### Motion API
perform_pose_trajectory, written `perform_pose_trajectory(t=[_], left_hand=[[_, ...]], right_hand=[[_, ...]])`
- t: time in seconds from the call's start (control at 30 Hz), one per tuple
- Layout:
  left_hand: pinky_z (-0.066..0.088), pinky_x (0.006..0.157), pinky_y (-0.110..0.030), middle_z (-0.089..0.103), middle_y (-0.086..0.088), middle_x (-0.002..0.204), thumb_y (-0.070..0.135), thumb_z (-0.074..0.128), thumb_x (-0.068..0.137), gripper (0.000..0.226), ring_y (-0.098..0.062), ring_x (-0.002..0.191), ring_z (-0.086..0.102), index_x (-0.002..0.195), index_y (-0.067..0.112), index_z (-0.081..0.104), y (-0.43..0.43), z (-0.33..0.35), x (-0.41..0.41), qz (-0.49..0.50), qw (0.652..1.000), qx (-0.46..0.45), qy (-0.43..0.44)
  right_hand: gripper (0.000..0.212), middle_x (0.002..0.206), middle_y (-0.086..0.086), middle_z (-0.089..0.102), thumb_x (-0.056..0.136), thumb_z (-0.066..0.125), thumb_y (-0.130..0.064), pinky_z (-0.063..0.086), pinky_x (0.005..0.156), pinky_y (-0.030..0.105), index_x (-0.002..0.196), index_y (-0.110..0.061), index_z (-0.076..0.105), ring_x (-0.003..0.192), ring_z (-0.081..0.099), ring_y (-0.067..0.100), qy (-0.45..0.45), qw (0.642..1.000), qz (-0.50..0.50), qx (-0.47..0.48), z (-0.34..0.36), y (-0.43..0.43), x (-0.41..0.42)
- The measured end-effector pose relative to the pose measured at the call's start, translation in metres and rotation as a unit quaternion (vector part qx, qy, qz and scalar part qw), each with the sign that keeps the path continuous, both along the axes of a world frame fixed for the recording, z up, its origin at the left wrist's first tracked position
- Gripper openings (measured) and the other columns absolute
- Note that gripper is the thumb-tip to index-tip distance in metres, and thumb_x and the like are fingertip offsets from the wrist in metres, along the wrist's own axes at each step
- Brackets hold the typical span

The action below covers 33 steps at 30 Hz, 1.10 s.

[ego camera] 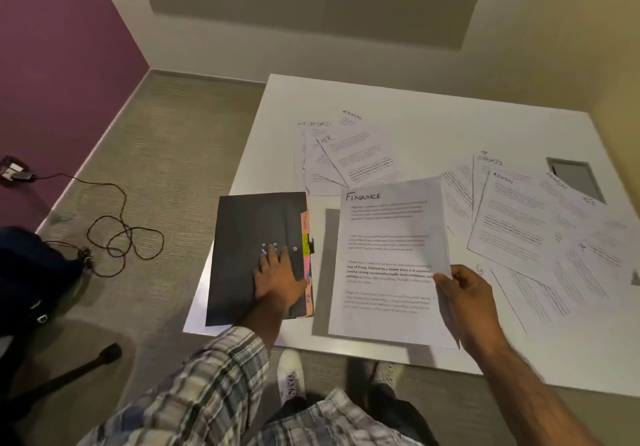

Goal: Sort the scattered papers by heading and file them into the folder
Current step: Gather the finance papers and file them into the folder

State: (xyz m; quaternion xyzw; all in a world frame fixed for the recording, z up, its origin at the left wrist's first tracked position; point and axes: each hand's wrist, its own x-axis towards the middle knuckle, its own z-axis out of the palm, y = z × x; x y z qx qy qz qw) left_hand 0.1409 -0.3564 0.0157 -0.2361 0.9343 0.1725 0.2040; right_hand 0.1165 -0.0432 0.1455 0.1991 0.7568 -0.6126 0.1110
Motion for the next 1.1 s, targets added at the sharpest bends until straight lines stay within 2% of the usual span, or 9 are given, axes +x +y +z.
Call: perform_pose_trajectory(t=[0.2, 0.43, 0.5, 0.6, 0.67, 0.77, 0.83, 0.97, 1.1], left_hand=[[0.014, 0.123, -0.058, -0.006, -0.014, 0.169, 0.075, 0.051, 0.085, 0.108, -0.037, 0.156, -0.002, 0.162, 0.016, 0.004, 0.0, -0.017, -0.003, -0.006, 1.0, -0.005, -0.01], [0.015, 0.122, -0.059, -0.001, -0.017, 0.169, 0.073, 0.037, 0.092, 0.096, -0.038, 0.156, 0.004, 0.161, 0.012, 0.009, -0.004, -0.026, -0.017, -0.004, 0.999, -0.032, 0.025], [0.016, 0.123, -0.056, 0.0, -0.017, 0.169, 0.069, 0.038, 0.094, 0.092, -0.038, 0.155, 0.007, 0.161, 0.012, 0.011, -0.007, -0.026, -0.028, -0.025, 0.998, -0.037, 0.04], [0.02, 0.123, -0.054, 0.003, -0.018, 0.169, 0.062, 0.045, 0.095, 0.089, -0.038, 0.155, 0.012, 0.16, 0.01, 0.013, -0.014, -0.027, -0.051, -0.075, 0.994, -0.062, 0.057], [0.02, 0.123, -0.053, 0.003, -0.019, 0.168, 0.061, 0.047, 0.095, 0.091, -0.038, 0.155, 0.013, 0.16, 0.009, 0.012, -0.019, -0.027, -0.068, -0.089, 0.992, -0.067, 0.06], [0.023, 0.123, -0.052, 0.005, -0.018, 0.169, 0.062, 0.051, 0.094, 0.094, -0.038, 0.154, 0.013, 0.16, 0.008, 0.01, -0.027, -0.027, -0.089, -0.089, 0.992, -0.065, 0.065], [0.026, 0.121, -0.051, 0.006, -0.018, 0.168, 0.063, 0.053, 0.092, 0.098, -0.037, 0.154, 0.014, 0.16, 0.007, 0.009, -0.03, -0.029, -0.099, -0.093, 0.992, -0.064, 0.057], [0.037, 0.114, -0.05, 0.018, -0.019, 0.166, 0.067, 0.052, 0.09, 0.099, -0.038, 0.151, 0.024, 0.159, 0.005, 0.015, -0.033, -0.035, -0.106, -0.101, 0.99, -0.086, 0.052], [0.049, 0.099, -0.048, 0.025, -0.019, 0.162, 0.058, 0.051, 0.095, 0.084, -0.039, 0.137, 0.041, 0.154, 0.005, 0.027, -0.03, -0.033, -0.111, -0.119, 0.986, -0.105, 0.049]], right_hand=[[0.009, 0.097, 0.004, 0.076, 0.099, 0.062, -0.015, 0.053, 0.076, 0.035, 0.095, -0.016, 0.07, 0.094, 0.072, 0.026, -0.008, 0.995, 0.025, 0.097, 0.004, -0.005, 0.019], [0.009, 0.095, 0.006, 0.076, 0.1, 0.06, -0.01, 0.053, 0.062, 0.017, 0.099, -0.007, 0.069, 0.086, 0.072, 0.018, -0.028, 0.997, -0.012, 0.077, 0.005, -0.024, 0.023], [0.009, 0.094, 0.006, 0.076, 0.1, 0.061, -0.01, 0.056, 0.066, 0.019, 0.097, -0.008, 0.07, 0.088, 0.073, 0.019, -0.029, 0.997, -0.007, 0.077, 0.001, -0.028, 0.024], [0.008, 0.095, 0.006, 0.077, 0.099, 0.063, -0.012, 0.058, 0.078, 0.031, 0.097, -0.011, 0.071, 0.093, 0.073, 0.024, -0.035, 0.996, -0.002, 0.077, -0.007, -0.03, 0.023], [0.009, 0.094, 0.007, 0.077, 0.099, 0.063, -0.012, 0.057, 0.076, 0.03, 0.097, -0.01, 0.071, 0.092, 0.073, 0.025, -0.035, 0.997, -0.005, 0.075, -0.009, -0.029, 0.023], [0.01, 0.09, 0.005, 0.077, 0.099, 0.061, -0.008, 0.055, 0.061, 0.016, 0.097, -0.007, 0.071, 0.08, 0.075, 0.012, -0.038, 0.997, -0.013, 0.071, -0.007, -0.03, 0.019], [0.01, 0.089, 0.003, 0.077, 0.099, 0.061, -0.007, 0.054, 0.057, 0.012, 0.097, -0.005, 0.07, 0.077, 0.075, 0.011, -0.038, 0.997, -0.016, 0.066, -0.008, -0.028, 0.016], [0.01, 0.09, -0.002, 0.078, 0.1, 0.062, -0.014, 0.055, 0.064, 0.02, 0.097, -0.013, 0.072, 0.079, 0.075, 0.015, -0.043, 0.995, -0.007, 0.086, -0.014, -0.024, 0.009], [0.011, 0.089, -0.003, 0.078, 0.1, 0.062, -0.014, 0.053, 0.067, 0.024, 0.097, -0.015, 0.072, 0.08, 0.074, 0.013, -0.045, 0.995, -0.006, 0.09, -0.015, -0.027, 0.003]])
